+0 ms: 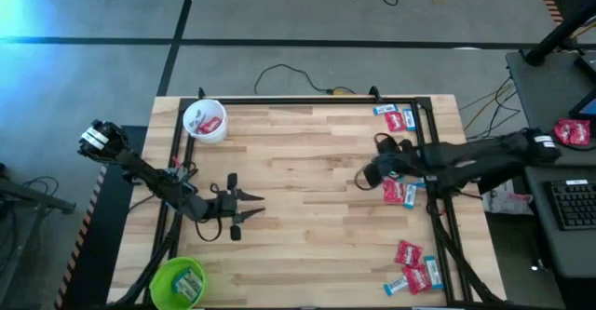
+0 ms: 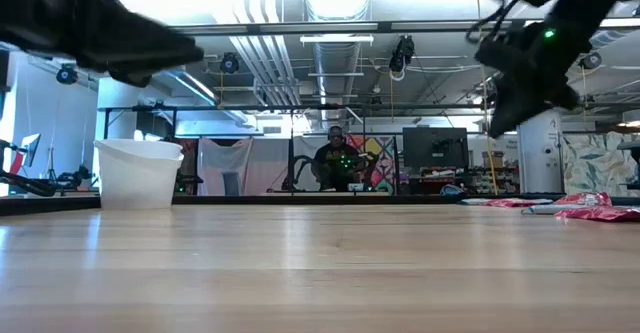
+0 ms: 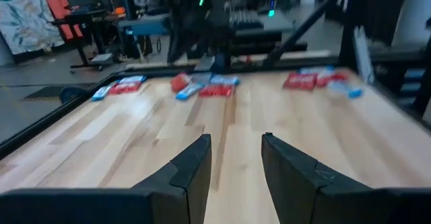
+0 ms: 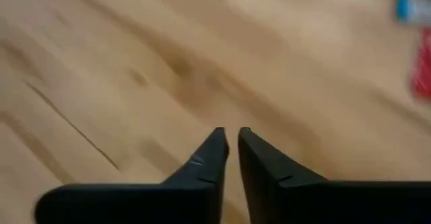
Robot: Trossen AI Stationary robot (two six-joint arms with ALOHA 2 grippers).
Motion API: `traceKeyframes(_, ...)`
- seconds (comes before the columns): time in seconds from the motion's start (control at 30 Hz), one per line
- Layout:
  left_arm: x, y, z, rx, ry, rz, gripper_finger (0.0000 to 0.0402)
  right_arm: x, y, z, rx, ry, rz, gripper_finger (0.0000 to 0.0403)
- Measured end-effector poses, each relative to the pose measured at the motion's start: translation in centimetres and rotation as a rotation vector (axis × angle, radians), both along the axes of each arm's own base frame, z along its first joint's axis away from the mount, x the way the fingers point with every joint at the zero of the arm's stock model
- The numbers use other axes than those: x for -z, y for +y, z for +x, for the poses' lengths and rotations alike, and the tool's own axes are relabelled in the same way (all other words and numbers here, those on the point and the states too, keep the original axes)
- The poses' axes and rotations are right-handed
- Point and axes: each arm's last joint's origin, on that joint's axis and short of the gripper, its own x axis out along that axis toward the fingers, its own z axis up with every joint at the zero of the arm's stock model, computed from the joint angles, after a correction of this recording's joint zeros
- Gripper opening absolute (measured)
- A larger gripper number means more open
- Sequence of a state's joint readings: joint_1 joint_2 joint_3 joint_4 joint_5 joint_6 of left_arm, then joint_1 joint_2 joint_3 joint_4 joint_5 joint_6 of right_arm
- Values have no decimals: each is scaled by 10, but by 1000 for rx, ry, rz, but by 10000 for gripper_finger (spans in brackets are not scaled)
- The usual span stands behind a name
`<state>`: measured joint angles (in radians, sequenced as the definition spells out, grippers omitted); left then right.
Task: Sort candy by brand, put in halloween buckets
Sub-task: Put the blue chocolate bar into the green bucket
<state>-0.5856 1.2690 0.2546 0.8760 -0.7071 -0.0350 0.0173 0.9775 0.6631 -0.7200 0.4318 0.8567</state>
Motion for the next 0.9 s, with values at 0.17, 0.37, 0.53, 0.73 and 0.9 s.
traceKeyframes(0.17, -3, -1, 0, 22, -29, 0, 116, 5, -11, 13, 148, 300, 190, 116)
traceKeyframes(0.37, 5, -7, 2, 123, 8, -22, 116, 36, -24, 19, 209, 493, 314, 150)
traceKeyframes(0.53, 1, -16, 3, 244, -44, -8, 116, 55, -31, 23, 224, 601, 307, 131)
traceKeyframes(0.73, 6, -17, 4, 233, -20, 12, 116, 75, -34, 36, 178, 612, 267, 102)
traceKeyframes(0.9, 3, -16, 4, 186, -52, 18, 116, 81, -35, 68, 53, 365, 213, 78)
